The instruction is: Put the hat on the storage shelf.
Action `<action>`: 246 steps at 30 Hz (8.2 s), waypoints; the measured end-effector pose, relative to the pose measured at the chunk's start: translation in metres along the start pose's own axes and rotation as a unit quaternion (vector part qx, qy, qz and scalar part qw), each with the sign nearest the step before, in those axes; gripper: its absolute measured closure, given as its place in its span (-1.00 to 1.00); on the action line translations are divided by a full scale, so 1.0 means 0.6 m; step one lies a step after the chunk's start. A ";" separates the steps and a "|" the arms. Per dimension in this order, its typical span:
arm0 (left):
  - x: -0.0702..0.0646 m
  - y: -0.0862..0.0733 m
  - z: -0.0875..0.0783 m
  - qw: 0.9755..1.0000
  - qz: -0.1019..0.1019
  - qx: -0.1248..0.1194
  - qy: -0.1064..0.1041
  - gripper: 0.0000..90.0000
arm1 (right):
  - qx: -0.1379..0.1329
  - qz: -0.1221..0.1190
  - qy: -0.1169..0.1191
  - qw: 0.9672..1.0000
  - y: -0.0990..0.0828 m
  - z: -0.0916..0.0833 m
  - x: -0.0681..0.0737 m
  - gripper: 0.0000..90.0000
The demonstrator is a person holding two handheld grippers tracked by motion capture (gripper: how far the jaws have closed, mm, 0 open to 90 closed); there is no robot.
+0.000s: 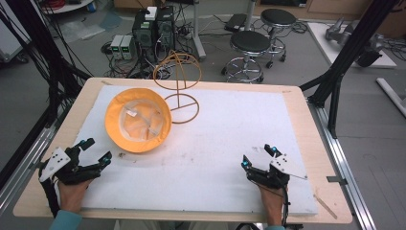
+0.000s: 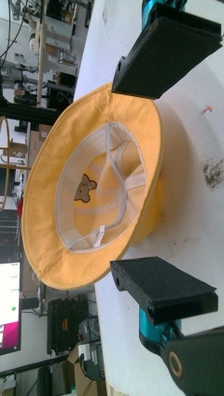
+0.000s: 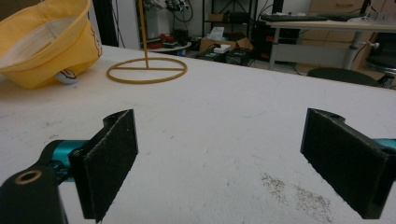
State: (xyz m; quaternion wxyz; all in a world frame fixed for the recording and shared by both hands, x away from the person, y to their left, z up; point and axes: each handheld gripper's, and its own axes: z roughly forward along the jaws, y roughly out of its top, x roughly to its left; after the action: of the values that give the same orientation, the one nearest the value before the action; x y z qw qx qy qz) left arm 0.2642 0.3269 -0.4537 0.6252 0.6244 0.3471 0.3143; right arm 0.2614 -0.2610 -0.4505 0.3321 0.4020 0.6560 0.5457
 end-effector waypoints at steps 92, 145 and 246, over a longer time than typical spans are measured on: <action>0.138 0.132 0.216 0.940 -0.059 0.333 -0.050 0.24 | 0.002 -0.006 -0.003 1.000 0.000 0.000 0.003 -0.78; 0.127 0.249 0.188 0.957 -0.036 0.285 -0.025 0.93 | 0.004 -0.002 -0.002 1.000 0.000 0.001 0.001 -0.78; -0.135 0.211 0.196 0.942 -0.034 0.262 -0.206 -0.79 | 0.004 -0.004 -0.003 1.000 0.001 0.002 0.001 -0.78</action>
State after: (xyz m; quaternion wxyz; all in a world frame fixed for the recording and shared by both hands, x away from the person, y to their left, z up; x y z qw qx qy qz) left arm 0.3210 0.1965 -0.3260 0.5080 0.8050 0.3016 0.0550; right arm 0.2620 -0.2597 -0.4502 0.3345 0.4026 0.6589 0.5403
